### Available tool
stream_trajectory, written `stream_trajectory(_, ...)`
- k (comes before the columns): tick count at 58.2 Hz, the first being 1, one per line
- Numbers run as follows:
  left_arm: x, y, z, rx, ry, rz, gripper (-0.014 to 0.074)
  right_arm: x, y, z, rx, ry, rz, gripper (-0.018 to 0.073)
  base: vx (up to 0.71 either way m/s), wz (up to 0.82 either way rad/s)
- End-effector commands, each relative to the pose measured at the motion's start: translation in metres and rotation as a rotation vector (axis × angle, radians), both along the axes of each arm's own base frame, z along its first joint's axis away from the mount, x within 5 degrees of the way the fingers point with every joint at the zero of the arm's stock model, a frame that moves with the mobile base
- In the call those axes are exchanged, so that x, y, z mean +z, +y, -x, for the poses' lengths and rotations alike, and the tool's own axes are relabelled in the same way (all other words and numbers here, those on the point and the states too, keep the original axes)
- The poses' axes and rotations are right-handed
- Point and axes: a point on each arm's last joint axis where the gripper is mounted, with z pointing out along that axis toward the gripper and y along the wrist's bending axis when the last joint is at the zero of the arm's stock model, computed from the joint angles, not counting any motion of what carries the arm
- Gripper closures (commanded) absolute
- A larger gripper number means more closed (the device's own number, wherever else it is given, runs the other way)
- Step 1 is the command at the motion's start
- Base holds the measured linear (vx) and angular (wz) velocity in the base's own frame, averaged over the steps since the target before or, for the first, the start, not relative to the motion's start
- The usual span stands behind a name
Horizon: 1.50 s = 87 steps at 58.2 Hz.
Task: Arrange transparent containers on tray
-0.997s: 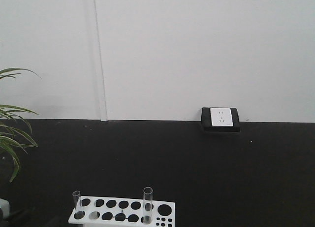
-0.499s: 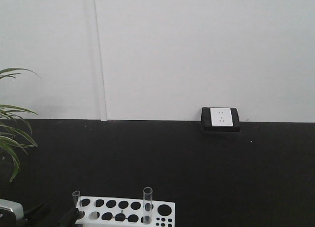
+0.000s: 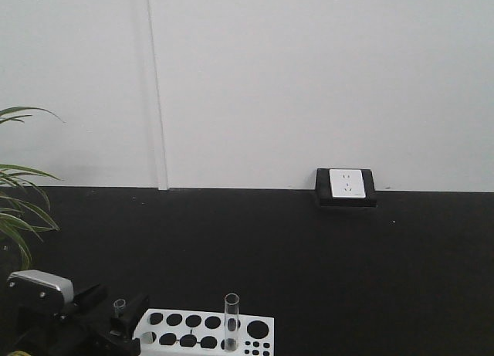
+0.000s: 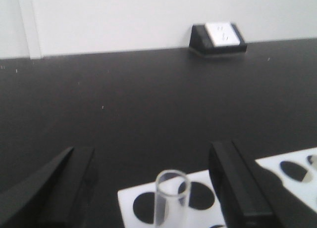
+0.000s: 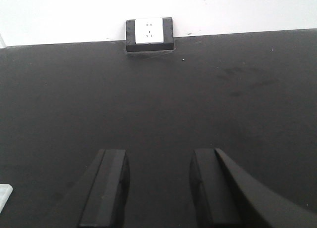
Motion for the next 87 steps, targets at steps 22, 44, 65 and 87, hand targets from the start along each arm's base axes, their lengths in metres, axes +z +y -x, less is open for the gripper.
stream_trajectory(22, 0.006, -0.006, -0.013, -0.022, -0.073, 0.024, 0.0076, 0.016, -0.001, -0.002, -0.005, -0.081, 0.008, 0.0176, 0.0, 0.0)
stream_trajectory(44, 0.007, -0.006, -0.013, -0.023, -0.082, 0.028, 0.0354, 0.016, -0.001, -0.002, -0.005, -0.081, 0.008, 0.0176, 0.0, 0.0)
stream_trajectory(65, 0.026, -0.006, -0.01, -0.029, -0.172, 0.057, 0.0544, 0.016, -0.001, -0.002, -0.005, -0.084, 0.008, 0.0181, 0.0, 0.0)
stream_trajectory(87, 0.087, -0.001, 0.011, -0.025, -0.346, 0.088, 0.054, 0.016, -0.001, -0.002, -0.005, -0.085, 0.008, 0.0181, 0.0, 0.0)
